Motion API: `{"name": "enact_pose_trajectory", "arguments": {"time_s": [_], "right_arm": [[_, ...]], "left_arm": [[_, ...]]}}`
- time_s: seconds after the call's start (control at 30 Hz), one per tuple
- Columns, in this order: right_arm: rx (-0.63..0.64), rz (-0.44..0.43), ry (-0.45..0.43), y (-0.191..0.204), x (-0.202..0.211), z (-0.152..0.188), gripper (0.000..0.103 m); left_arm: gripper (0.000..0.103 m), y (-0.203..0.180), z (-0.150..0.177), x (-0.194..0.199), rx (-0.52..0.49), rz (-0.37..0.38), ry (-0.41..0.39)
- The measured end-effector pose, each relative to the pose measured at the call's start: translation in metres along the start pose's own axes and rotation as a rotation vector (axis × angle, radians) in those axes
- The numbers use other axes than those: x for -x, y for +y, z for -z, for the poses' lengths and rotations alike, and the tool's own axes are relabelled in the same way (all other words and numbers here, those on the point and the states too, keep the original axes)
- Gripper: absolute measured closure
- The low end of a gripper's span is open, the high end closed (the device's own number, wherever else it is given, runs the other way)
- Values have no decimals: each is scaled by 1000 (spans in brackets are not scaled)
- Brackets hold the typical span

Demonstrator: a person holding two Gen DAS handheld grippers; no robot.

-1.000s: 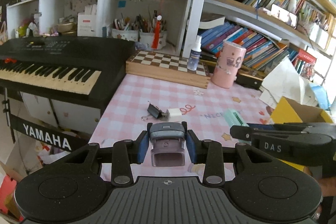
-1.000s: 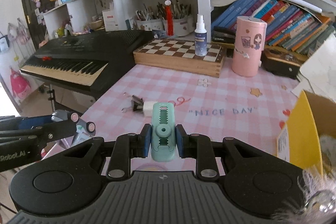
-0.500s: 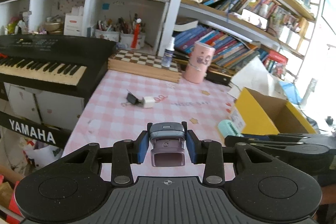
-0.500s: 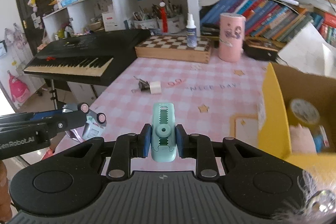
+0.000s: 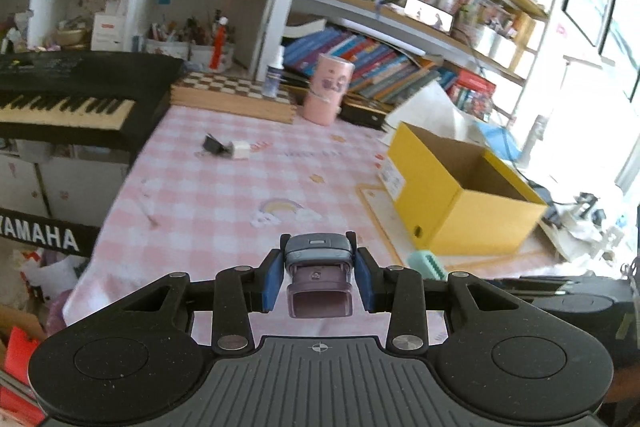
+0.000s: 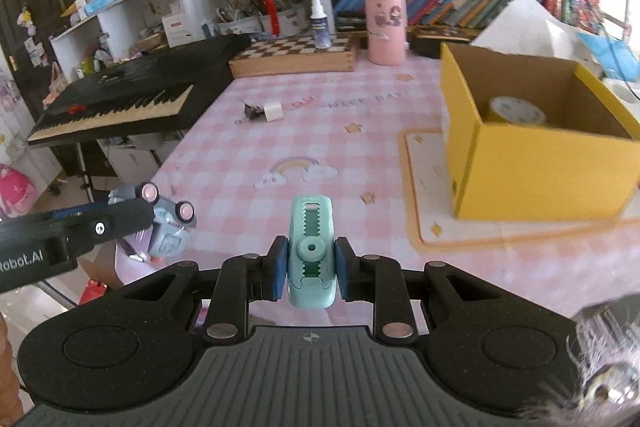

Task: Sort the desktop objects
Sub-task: 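Lift and carry the toy car and green stapler with both tools to the yellow box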

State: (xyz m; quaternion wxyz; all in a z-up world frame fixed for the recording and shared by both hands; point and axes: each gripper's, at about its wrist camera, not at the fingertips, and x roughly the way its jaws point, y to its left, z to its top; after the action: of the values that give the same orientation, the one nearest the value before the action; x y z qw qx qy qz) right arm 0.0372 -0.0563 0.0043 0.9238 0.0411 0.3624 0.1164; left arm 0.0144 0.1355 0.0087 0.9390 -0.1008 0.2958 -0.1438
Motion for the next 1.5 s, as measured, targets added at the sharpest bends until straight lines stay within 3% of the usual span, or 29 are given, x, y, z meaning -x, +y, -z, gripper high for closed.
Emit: {"name": "enact_pose_trajectory", "arguments": {"time_s": [0.37, 0.77, 1.5], "right_arm": [[-102, 140, 46, -23, 36, 35, 80], [-250, 253, 38, -66, 60, 55, 80], [-361, 312, 44, -172, 67, 48, 80]], "left_arm": [[67, -27, 13, -5, -52, 142, 61], [67, -76, 14, -30, -169, 277, 120], [66, -178, 6, -97, -282, 369, 166]]}}
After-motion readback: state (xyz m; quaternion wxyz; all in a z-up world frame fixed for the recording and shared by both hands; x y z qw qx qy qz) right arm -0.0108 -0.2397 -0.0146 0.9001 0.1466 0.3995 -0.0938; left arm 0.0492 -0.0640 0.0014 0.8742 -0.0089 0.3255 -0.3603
